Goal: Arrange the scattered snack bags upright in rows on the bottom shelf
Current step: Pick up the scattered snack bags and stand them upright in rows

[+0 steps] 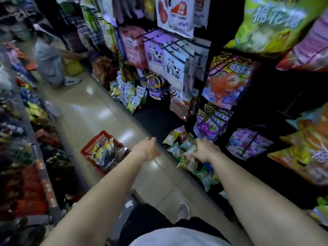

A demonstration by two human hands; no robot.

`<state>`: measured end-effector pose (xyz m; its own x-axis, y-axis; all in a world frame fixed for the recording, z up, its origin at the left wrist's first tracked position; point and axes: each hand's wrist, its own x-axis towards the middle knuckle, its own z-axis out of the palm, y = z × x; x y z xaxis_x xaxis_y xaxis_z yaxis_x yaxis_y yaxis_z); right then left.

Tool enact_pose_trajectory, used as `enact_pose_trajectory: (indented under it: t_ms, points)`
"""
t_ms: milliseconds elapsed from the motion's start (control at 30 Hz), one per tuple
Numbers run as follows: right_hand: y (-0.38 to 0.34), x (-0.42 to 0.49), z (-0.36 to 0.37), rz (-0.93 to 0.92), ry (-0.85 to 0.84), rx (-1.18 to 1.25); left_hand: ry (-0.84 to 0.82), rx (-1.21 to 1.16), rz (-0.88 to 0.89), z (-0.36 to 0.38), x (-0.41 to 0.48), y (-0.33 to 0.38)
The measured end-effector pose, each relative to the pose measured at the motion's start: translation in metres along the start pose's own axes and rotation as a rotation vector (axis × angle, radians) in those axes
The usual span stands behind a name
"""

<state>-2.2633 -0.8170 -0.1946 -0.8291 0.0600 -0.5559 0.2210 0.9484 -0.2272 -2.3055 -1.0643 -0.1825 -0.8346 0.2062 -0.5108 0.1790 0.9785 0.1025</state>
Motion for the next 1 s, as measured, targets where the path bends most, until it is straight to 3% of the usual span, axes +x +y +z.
enact_pose_trajectory:
  t_ms: [400, 667, 833, 1000]
  points:
    - [0.037, 0.02, -0.005, 0.388, 0.067, 0.284, -0.122, 0.269, 0.389, -0.038, 0.128, 0.056]
    - [-0.002, 0.038, 0.014, 0.721, 0.174, 0.45, -0.258, 0.503, 0.687, -0.043, 0.227, 0.044]
    - [-0.038, 0.046, 0.027, 0.772, 0.178, 0.489, -0.32, 0.503, 0.78, -0.045, 0.239, 0.026]
    - [-0.021, 0.067, 0.089, 0.788, 0.149, 0.503, -0.309, 0.532, 0.823, 0.011, 0.266, 0.03]
